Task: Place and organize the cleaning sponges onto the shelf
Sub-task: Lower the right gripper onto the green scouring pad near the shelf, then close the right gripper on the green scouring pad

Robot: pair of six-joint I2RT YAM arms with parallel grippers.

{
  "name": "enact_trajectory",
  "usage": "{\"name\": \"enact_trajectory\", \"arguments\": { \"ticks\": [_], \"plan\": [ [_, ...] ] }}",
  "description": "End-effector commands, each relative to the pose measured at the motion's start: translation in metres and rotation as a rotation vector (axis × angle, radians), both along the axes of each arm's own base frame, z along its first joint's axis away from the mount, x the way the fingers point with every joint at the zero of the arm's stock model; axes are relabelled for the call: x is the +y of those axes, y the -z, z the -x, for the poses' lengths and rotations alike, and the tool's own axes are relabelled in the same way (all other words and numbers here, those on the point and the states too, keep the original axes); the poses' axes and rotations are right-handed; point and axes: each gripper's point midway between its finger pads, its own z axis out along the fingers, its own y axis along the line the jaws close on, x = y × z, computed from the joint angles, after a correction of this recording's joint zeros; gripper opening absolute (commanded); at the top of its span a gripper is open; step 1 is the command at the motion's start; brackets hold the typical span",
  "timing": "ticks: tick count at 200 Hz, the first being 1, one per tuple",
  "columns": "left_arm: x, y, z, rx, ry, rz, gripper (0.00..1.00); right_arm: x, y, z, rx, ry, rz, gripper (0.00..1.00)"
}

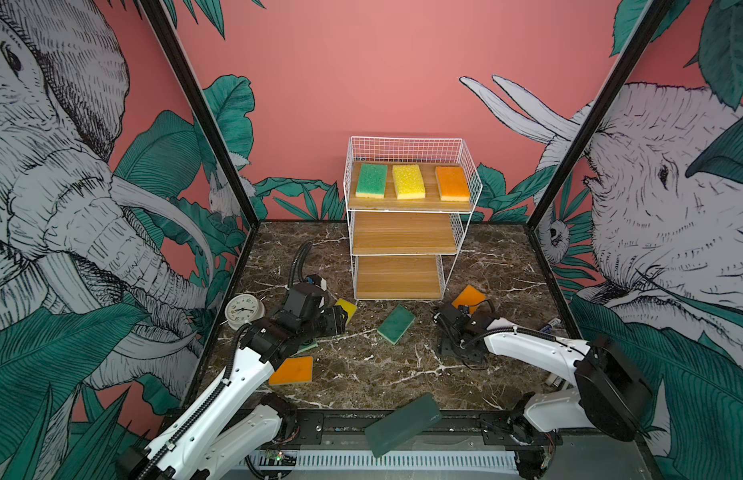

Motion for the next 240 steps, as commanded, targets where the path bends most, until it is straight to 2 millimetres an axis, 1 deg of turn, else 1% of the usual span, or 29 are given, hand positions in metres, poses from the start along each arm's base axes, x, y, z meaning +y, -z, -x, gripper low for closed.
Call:
{"name": "enact_trajectory", "arguments": {
  "ticks": [1,15,30,45,59,73,103,127,157,172,197,240],
  "plan": [
    [0.004,-0.018,0.003,-0.034,-0.003,-0.001,0.67,-0.014,0.002,0.006,-0.029,-0.088,0.043,0.86],
    [0.006,-0.022,0.004,-0.042,-0.014,0.0,0.67,-0.012,0.001,0.008,-0.093,-0.103,-0.024,0.87],
    [0.01,-0.025,0.005,-0.052,-0.034,0.006,0.67,-0.012,-0.003,0.004,-0.193,-0.105,-0.084,0.88],
    [0.011,-0.027,0.006,-0.052,-0.052,0.028,0.67,-0.014,-0.004,0.0,-0.272,-0.115,-0.111,0.88],
    [0.01,-0.029,0.008,-0.05,-0.062,0.053,0.66,-0.018,-0.002,-0.001,-0.31,-0.118,-0.107,0.88],
    [0.011,-0.028,0.009,-0.043,-0.072,0.062,0.66,-0.018,0.002,-0.001,-0.308,-0.136,-0.099,0.88],
    [0.012,-0.031,0.01,-0.039,-0.083,0.07,0.66,-0.008,0.01,-0.003,-0.301,-0.205,-0.091,0.87],
    [0.013,-0.035,0.012,-0.042,-0.092,0.078,0.66,-0.004,0.013,-0.006,-0.297,-0.233,-0.067,0.87],
    [0.019,-0.035,0.015,-0.043,-0.112,0.069,0.66,-0.004,0.018,-0.005,-0.282,-0.245,-0.043,0.83],
    [0.021,-0.037,0.016,-0.05,-0.115,0.073,0.66,-0.006,0.022,0.001,-0.267,-0.249,-0.035,0.8],
    [0.025,-0.038,0.019,-0.056,-0.124,0.065,0.65,-0.009,0.026,0.01,-0.281,-0.252,-0.016,0.79],
    [0.026,-0.04,0.018,-0.055,-0.127,0.06,0.65,-0.016,0.03,0.011,-0.305,-0.231,-0.006,0.75]
  ]
}}
